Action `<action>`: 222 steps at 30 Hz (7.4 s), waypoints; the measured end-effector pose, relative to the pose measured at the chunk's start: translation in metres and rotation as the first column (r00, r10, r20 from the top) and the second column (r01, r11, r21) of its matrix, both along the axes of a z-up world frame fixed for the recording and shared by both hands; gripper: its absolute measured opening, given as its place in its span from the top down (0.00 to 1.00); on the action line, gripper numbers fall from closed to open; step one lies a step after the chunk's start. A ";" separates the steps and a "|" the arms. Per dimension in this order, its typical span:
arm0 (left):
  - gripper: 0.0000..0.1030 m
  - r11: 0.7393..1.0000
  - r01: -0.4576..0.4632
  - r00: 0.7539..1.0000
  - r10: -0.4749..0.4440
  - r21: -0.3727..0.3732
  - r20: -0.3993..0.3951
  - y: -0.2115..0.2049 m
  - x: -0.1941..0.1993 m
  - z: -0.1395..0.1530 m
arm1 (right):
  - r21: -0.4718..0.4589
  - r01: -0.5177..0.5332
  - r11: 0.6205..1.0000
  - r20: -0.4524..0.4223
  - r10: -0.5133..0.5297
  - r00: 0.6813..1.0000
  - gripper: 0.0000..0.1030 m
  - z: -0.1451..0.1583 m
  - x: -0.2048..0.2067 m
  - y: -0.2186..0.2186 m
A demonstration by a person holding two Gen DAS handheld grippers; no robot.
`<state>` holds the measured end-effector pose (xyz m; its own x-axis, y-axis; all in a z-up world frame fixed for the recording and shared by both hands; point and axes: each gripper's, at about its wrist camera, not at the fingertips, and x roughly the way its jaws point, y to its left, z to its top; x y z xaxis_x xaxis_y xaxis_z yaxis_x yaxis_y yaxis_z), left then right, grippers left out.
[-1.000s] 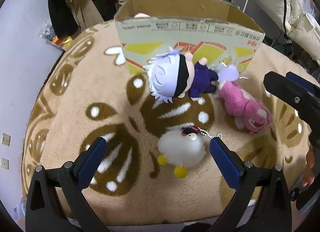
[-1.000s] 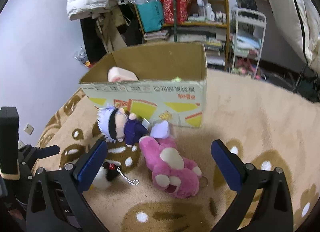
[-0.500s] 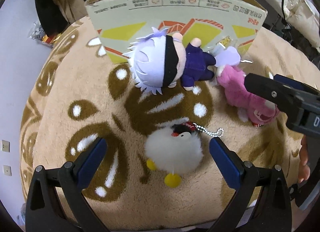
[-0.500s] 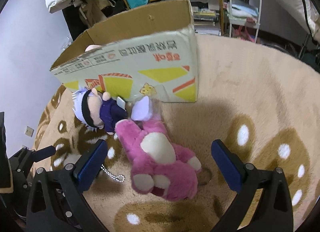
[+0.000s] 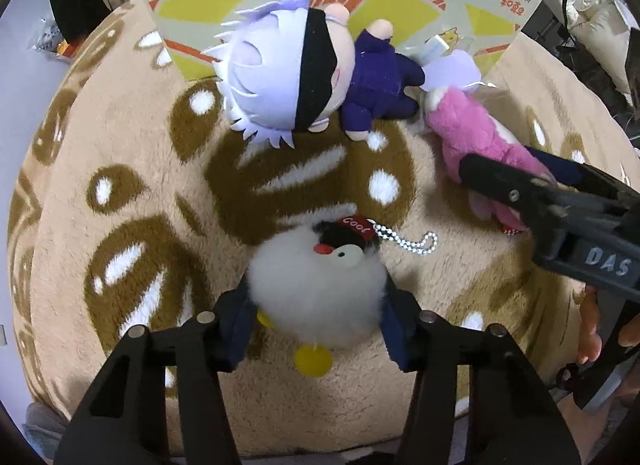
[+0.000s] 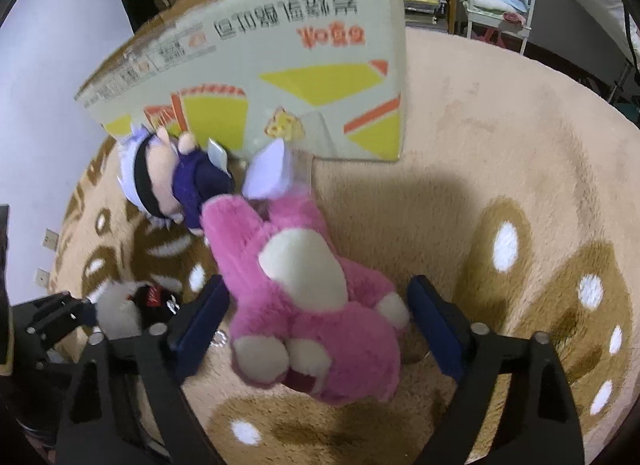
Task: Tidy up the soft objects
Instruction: 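Grasp the white fluffy bird keychain with the left gripper while the right gripper grasps the pink bear, then lift the bird keychain and pink bear over the box and open both grippers, then grasp the white-haired doll with the left gripper while the right gripper reaches the clear bag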
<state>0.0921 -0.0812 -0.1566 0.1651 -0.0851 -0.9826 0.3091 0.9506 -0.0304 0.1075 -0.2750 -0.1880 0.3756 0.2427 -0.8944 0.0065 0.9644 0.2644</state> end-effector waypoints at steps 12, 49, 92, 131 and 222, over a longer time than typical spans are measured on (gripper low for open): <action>0.70 0.997 -0.015 1.000 0.015 -0.081 0.004 0.002 0.008 -0.001 | -0.024 -0.024 0.999 -0.003 0.023 1.000 0.29 0.002 -0.013 0.007; 0.71 0.991 -0.087 0.691 0.134 -0.102 0.710 0.043 -0.063 0.156 | -0.016 0.145 0.989 0.599 -0.107 0.794 0.30 0.158 -0.086 -0.013; 0.71 0.989 0.001 0.558 0.123 -0.149 0.821 0.022 0.033 0.208 | -0.007 0.073 0.997 0.705 -0.046 0.708 0.29 0.201 0.005 -0.015; 0.67 0.997 0.002 0.763 0.052 -0.083 0.644 -0.006 0.095 0.101 | 0.042 0.055 0.998 0.510 -0.069 0.857 0.25 0.105 0.066 -0.022; 0.13 0.985 -0.076 0.927 0.128 -0.158 0.351 0.014 0.070 0.069 | -0.003 0.099 0.995 0.219 -0.096 0.971 0.00 0.041 0.015 -0.008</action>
